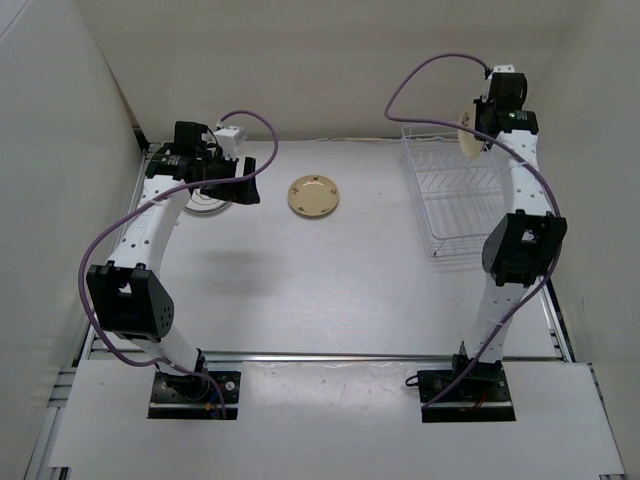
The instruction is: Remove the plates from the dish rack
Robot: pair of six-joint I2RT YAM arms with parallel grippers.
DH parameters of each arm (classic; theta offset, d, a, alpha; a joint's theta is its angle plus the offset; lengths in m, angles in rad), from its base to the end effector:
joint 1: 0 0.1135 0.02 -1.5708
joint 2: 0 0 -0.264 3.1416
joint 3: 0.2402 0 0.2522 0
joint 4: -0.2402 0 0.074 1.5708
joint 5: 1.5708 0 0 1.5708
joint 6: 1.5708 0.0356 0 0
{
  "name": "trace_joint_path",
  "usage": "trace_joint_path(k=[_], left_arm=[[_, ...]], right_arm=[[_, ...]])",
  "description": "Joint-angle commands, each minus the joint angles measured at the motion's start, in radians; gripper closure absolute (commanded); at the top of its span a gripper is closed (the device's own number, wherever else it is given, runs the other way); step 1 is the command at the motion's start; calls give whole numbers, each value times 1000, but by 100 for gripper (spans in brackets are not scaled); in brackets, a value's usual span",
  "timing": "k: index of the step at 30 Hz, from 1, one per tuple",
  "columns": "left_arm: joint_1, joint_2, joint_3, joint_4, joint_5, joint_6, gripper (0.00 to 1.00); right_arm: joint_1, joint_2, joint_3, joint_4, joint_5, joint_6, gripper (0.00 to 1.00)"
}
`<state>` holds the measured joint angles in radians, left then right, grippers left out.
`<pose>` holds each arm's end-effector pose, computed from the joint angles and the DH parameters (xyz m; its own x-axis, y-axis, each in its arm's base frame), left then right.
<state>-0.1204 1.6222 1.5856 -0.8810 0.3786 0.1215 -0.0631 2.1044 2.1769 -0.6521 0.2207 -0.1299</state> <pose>0.3415 -0.0546 0.3431 -0.7420 0.2032 -0.6388 0.4277 0.8773 -0.2177 0.4838 -0.0384 0.3588 -0.5736 -0.0904 -0.8141 0.1715 0.9586 -0.2273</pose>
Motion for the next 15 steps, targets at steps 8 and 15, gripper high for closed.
trace_joint_path(k=[8, 15], left_arm=[[-1, -22, 66, 45, 158, -94, 1], [-1, 24, 108, 45, 446, -135, 1]], right_arm=[[92, -436, -251, 39, -16, -5, 100], [112, -560, -426, -110, -706, 39, 100]])
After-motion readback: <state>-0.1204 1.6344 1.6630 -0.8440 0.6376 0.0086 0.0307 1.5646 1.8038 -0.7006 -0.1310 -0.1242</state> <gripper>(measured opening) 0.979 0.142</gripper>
